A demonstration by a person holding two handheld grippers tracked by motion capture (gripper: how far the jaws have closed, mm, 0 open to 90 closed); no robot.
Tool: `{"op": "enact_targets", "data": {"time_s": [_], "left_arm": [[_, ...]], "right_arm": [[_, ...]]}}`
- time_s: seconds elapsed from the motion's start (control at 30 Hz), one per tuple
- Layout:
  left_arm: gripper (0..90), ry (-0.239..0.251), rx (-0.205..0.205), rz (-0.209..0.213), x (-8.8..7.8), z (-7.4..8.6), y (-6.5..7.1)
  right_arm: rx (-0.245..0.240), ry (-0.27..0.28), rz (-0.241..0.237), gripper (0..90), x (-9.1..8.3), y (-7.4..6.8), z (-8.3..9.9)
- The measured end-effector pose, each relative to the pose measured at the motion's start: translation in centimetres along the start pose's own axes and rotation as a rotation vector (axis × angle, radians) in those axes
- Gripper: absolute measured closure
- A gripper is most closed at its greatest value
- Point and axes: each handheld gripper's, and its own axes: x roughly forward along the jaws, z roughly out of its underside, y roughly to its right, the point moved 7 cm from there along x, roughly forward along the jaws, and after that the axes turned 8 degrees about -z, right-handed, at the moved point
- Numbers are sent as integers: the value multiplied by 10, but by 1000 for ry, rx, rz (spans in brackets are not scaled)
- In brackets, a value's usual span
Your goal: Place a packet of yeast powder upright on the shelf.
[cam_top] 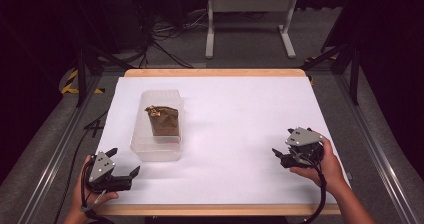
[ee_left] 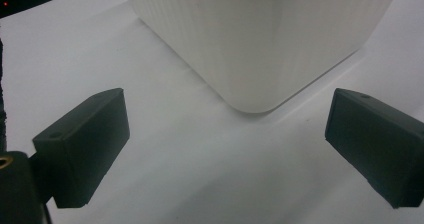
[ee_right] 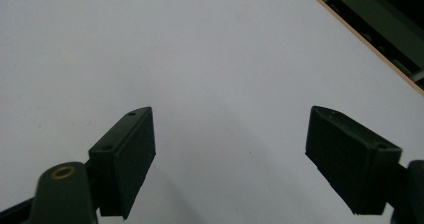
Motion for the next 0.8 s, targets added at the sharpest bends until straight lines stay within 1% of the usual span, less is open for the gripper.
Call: {"op": "enact_targets", "data": {"time_s": [0.03,0.07,0.13,0.2,0.23,0.3,0.33,0.4,0.43,0.53,0.67,0.8], "left_arm": [[49,0,-1,-1,0,0,0],[50,-2,1,-2,0,0,0],[50,0,2,-5,0,0,0],[50,0,0,-4,-1,0,0],[50,-1,1,-5,0,0,0],[50,-1,1,-5,0,0,0],[50,-1,2,-4,0,0,0],[50,-2,2,-3,0,0,0],[50,-3,2,-4,0,0,0],[49,-3,2,-4,0,0,0],[50,-2,4,-1,-1,0,0],[50,-3,5,0,0,0,0]], "right_arm": [[13,-1,4,191,-2,1,7],[16,-7,9,188,-4,2,11],[27,-5,23,180,-6,3,16],[47,10,20,177,-10,4,22],[63,24,25,175,-12,6,25],[79,47,33,172,-16,8,30],[79,47,33,172,-16,8,30],[93,64,34,171,-19,9,35],[92,74,36,172,-21,9,38],[97,109,38,170,-26,9,43],[126,169,54,165,-34,12,51],[139,192,57,159,-38,13,58]]}}
